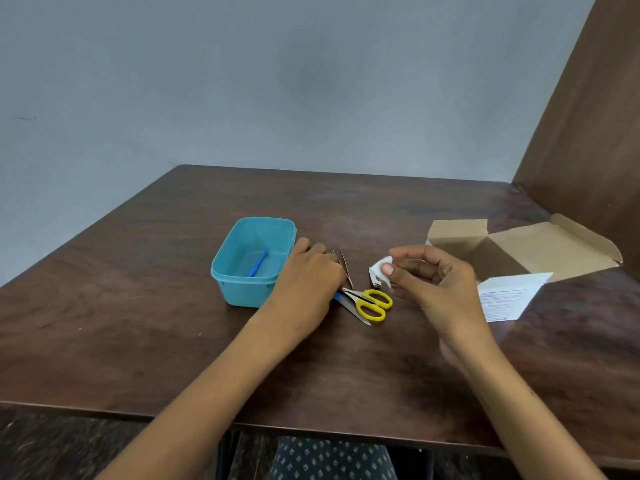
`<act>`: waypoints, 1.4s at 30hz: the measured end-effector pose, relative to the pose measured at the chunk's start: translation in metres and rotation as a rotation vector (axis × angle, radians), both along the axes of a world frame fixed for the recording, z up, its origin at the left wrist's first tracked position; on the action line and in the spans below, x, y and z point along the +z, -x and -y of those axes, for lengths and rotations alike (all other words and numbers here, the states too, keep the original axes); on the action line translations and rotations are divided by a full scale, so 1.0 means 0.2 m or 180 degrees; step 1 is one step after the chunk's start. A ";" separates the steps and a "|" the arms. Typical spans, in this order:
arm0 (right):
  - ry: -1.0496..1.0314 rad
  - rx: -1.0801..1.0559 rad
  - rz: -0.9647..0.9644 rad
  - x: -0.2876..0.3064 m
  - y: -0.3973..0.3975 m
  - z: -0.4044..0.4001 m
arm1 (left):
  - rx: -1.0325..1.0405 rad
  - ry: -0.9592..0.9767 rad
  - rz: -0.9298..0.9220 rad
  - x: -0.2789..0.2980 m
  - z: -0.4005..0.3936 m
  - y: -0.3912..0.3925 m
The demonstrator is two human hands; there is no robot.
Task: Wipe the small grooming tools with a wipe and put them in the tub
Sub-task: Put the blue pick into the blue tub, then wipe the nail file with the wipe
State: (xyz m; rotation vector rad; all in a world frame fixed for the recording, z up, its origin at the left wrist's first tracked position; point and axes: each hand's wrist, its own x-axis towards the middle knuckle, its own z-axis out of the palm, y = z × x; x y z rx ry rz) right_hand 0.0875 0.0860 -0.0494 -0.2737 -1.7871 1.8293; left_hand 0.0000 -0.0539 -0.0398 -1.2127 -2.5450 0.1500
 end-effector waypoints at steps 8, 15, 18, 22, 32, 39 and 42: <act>-0.0003 0.0091 -0.0046 -0.02 -0.01 -0.01 | -0.0270 0.0142 0.0266 0.02 0.03 -0.01; 0.0014 0.0134 -0.0020 -0.03 -0.01 -0.01 | -0.0225 0.0029 0.0380 0.02 0.05 -0.01; 0.0004 0.0144 -0.0011 -0.03 -0.01 -0.01 | -0.0315 -0.0039 0.0400 0.01 0.06 -0.03; 0.0018 0.0167 -0.0014 -0.02 -0.02 -0.01 | -0.0385 -0.0160 0.0479 0.00 0.07 -0.05; -0.0257 -0.0030 -0.0291 0.03 -0.04 -0.02 | 0.0222 -0.3060 0.2782 -0.04 0.07 -0.08; -0.0102 -0.0124 -0.0022 -0.01 -0.02 0.00 | 0.0170 -0.4306 0.3834 -0.02 0.01 -0.07; -0.0082 -0.0066 -0.0010 0.00 -0.01 0.01 | 0.0017 -0.4390 0.3922 -0.02 -0.01 -0.08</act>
